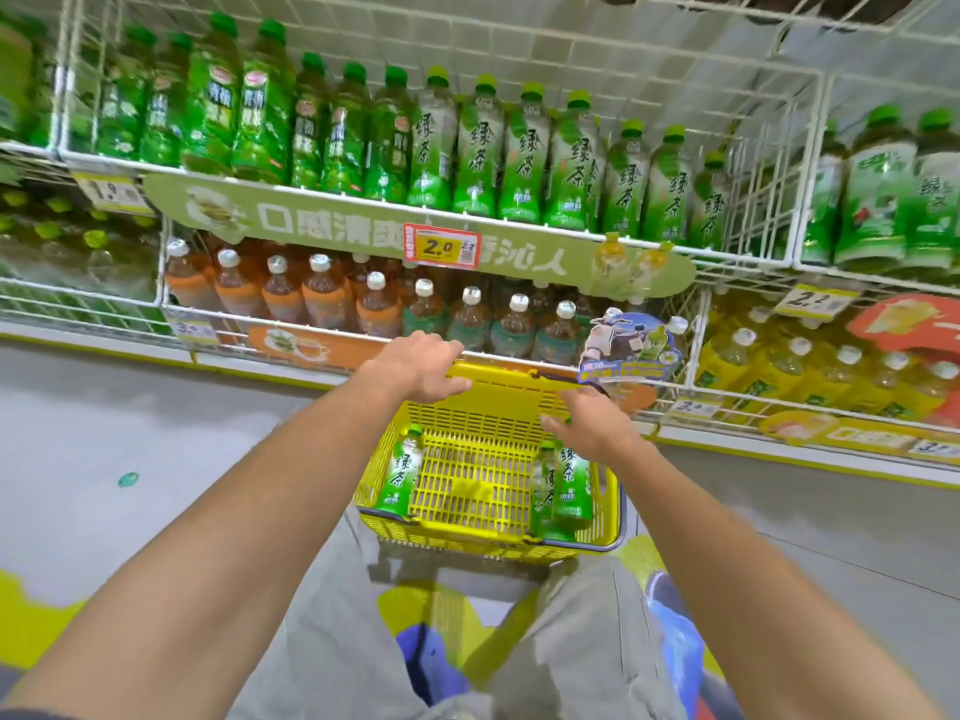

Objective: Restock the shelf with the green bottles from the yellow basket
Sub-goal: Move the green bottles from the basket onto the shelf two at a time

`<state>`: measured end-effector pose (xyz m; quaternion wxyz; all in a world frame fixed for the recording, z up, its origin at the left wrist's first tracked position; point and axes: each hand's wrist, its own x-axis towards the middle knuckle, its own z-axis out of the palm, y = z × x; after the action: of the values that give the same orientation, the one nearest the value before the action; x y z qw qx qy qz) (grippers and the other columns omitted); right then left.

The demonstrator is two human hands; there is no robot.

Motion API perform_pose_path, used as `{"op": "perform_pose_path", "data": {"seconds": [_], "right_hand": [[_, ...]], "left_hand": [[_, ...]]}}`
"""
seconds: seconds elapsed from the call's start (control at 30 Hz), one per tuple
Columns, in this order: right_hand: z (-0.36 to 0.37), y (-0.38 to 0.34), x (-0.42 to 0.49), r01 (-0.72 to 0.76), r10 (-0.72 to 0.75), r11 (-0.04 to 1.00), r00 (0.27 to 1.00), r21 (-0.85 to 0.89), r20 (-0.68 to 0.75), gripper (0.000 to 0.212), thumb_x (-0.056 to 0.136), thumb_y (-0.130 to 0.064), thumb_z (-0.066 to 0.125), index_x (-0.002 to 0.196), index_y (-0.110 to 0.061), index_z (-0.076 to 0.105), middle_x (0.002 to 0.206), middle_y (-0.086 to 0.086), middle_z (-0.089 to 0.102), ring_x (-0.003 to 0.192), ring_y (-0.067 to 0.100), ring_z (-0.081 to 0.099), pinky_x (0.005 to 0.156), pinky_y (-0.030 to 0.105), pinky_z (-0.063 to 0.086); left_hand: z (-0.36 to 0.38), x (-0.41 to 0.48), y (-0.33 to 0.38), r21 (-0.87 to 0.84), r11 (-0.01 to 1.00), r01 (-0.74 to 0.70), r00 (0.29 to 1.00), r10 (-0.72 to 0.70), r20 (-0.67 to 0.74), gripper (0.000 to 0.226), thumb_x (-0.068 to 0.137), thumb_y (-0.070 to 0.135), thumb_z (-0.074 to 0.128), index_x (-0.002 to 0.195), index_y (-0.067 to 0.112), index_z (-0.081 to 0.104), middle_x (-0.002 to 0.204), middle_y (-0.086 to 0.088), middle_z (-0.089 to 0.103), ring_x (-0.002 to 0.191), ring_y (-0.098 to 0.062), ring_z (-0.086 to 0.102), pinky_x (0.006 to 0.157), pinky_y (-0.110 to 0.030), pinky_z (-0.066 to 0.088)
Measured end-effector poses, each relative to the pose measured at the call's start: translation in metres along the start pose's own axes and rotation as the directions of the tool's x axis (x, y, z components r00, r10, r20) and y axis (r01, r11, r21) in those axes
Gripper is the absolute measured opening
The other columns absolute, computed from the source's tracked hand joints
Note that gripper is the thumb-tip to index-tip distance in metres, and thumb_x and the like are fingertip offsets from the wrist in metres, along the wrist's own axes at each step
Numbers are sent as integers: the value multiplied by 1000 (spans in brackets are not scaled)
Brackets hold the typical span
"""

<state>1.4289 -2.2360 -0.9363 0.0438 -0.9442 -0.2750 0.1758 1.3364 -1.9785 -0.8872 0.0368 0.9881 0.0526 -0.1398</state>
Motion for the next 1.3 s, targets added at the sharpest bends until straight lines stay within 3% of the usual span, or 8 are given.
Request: {"op": "perform_pose_path", "data": {"seconds": [0.23, 0.47, 0.77, 0.83, 0.97, 1.07, 1.13, 1.3], "right_hand": [[43, 27, 23, -84, 87, 996, 991, -37, 106, 68, 97, -61, 49, 145, -13, 45, 144, 15, 46, 132, 36, 45, 104, 50, 46], [61, 39, 49, -122, 121, 992, 989, 9, 85, 59, 97, -56, 52, 136, -11, 53, 134, 16, 50, 122, 36, 52, 100, 47, 48], [97, 58, 69, -168, 166, 982, 986, 83, 36, 54, 95, -49, 56, 135, -12, 58, 145, 17, 44, 131, 38, 49, 101, 48, 48], [102, 59, 72, -179, 180, 980, 984, 92, 2, 51, 95, -42, 59, 136, -12, 58, 144, 17, 45, 133, 37, 47, 102, 47, 48], [114, 62, 79, -217, 220, 974, 974, 60, -59, 48, 89, -31, 68, 131, -9, 60, 136, 19, 51, 127, 41, 49, 102, 47, 46], [123, 64, 81, -214, 215, 977, 968, 24, -128, 44, 82, -21, 75, 122, -5, 64, 130, 24, 57, 121, 44, 51, 99, 49, 46], [125, 65, 82, -208, 205, 978, 967, 1, -153, 42, 80, -20, 78, 118, -6, 65, 123, 22, 59, 116, 43, 53, 95, 49, 47], [121, 66, 84, -190, 190, 982, 966, 17, -178, 47, 78, -22, 82, 119, -6, 65, 114, 18, 62, 109, 40, 55, 90, 44, 48]], "left_hand": [[52, 13, -30, -7, 999, 42, 995, -41, 86, 71, 95, 64, 45, 148, 17, 41, 141, -16, 53, 133, -38, 46, 104, -50, 44], [98, 29, -47, -61, 994, 88, 982, -76, 172, 68, 97, 60, 48, 145, 12, 45, 136, -20, 56, 129, -39, 49, 103, -48, 44], [171, 75, -64, -177, 953, 244, 916, -167, 364, 69, 97, 61, 48, 146, 12, 45, 150, -15, 48, 138, -35, 43, 112, -51, 36], [187, 89, -70, -211, 926, 315, 893, -213, 398, 68, 95, 61, 51, 141, 11, 47, 146, -18, 50, 134, -37, 46, 109, -50, 41], [212, 112, -70, -290, 867, 404, 861, -255, 439, 39, 97, 47, 58, 109, 10, 57, 117, -14, 59, 114, -34, 57, 97, -45, 48], [237, 121, -72, -322, 841, 434, 852, -268, 450, 35, 95, 44, 62, 105, 11, 66, 106, -11, 65, 97, -29, 61, 89, -41, 52], [249, 125, -73, -321, 837, 444, 862, -301, 408, 32, 94, 42, 64, 108, 14, 68, 107, -11, 64, 99, -29, 62, 87, -39, 51], [259, 128, -66, -404, 780, 478, 848, -289, 444, 24, 89, 38, 74, 92, 23, 56, 100, -6, 58, 88, -22, 54, 83, -34, 47]]}}
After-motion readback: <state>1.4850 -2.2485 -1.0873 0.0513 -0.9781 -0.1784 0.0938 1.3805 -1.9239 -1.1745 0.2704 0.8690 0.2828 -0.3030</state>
